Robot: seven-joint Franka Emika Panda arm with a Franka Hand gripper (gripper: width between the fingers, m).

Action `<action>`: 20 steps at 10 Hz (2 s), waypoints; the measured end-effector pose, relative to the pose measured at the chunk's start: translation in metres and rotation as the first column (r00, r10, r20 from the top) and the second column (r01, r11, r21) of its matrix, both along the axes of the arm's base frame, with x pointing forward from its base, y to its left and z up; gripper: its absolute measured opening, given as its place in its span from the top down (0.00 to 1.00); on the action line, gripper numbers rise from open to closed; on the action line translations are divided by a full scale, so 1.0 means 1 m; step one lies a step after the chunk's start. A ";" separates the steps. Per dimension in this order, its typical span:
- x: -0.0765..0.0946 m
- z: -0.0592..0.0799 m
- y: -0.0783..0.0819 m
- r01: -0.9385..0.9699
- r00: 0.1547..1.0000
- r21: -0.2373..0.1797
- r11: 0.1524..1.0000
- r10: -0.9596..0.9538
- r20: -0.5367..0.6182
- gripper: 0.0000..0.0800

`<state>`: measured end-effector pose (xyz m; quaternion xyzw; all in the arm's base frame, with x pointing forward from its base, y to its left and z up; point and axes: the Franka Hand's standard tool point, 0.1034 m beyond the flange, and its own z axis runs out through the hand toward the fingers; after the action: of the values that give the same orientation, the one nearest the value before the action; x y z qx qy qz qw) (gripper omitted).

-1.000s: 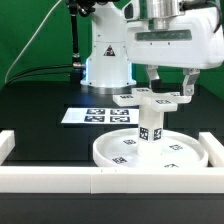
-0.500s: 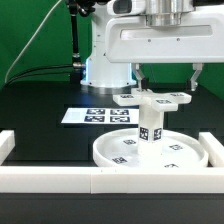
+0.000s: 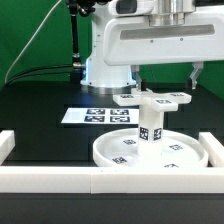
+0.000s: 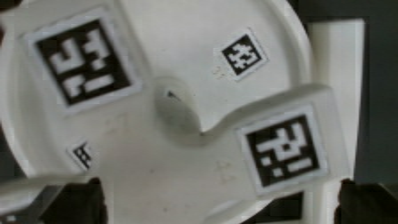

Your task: Assemble round table

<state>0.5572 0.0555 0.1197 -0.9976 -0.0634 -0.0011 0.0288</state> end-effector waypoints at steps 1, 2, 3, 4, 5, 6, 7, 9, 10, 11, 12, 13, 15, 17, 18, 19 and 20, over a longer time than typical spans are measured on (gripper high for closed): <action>0.002 0.001 -0.003 -0.116 0.993 -0.022 0.993 0.116 0.008 0.19; 0.003 0.002 -0.005 -0.206 0.978 -0.032 0.978 0.206 0.011 0.19; 0.003 0.002 -0.005 -0.271 0.962 -0.034 0.962 0.271 0.014 0.19; 0.002 0.001 -0.006 -0.329 0.944 -0.034 0.944 0.330 0.014 0.19; 0.002 0.001 -0.007 -0.394 0.919 -0.035 0.918 0.395 0.016 0.19; 0.002 0.001 -0.007 -0.429 0.903 -0.036 0.903 0.429 0.016 0.19; 0.002 0.001 -0.009 -0.521 0.853 -0.044 0.852 0.522 0.014 0.19; 0.001 0.000 -0.010 -0.670 0.741 -0.068 0.739 0.671 -0.003 0.19; 0.001 -0.001 -0.012 -0.717 0.695 -0.072 0.693 0.719 -0.008 0.19; 0.001 -0.002 -0.013 -0.738 0.673 -0.079 0.670 0.740 -0.004 0.19; 0.000 -0.005 -0.013 -0.732 0.680 -0.078 0.677 0.733 -0.006 0.19; 0.000 -0.006 -0.014 -0.732 0.680 -0.076 0.677 0.733 -0.009 0.19; -0.002 -0.012 -0.016 -0.728 0.685 -0.072 0.682 0.728 -0.018 0.19; -0.003 -0.015 -0.016 -0.724 0.689 -0.069 0.686 0.725 -0.023 0.19; -0.003 -0.015 -0.015 -0.722 0.691 -0.069 0.689 0.722 -0.022 0.19; -0.003 -0.015 -0.014 -0.721 0.692 -0.069 0.689 0.722 -0.022 0.19; -0.003 -0.015 -0.013 -0.722 0.691 -0.068 0.688 0.723 -0.023 0.19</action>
Offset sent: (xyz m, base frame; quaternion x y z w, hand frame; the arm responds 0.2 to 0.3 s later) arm 0.0000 0.0000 0.0000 0.0000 0.0000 -0.1938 0.9810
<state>0.5538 0.0423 0.1050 -0.8927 -0.4505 0.0100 -0.0090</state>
